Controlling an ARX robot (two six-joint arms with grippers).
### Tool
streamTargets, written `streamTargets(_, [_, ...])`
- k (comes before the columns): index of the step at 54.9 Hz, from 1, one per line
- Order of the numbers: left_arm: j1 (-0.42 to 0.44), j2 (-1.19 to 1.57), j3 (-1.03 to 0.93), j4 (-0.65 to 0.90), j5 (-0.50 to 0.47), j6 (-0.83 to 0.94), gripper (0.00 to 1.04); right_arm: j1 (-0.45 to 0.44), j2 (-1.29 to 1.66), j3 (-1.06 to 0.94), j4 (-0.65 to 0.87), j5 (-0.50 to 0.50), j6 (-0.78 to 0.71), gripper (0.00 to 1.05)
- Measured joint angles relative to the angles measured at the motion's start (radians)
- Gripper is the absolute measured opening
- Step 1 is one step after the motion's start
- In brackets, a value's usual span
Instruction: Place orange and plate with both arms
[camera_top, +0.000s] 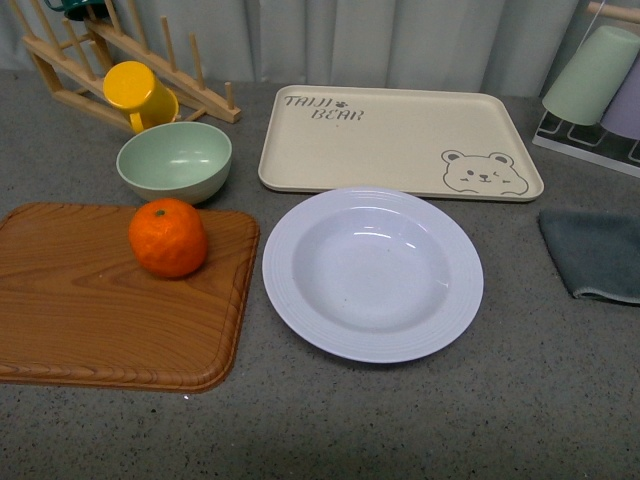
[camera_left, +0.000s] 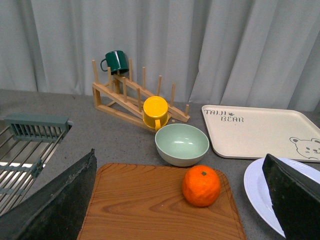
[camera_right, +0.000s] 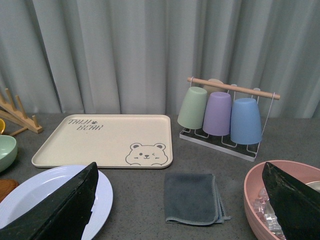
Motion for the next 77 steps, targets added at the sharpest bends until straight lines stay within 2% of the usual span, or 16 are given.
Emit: streamTargets(77, [0.0,0.0,0.0,0.0,0.0,0.0,0.98,0.0,0.0,0.0,0.0,0.0,0.0,0.96])
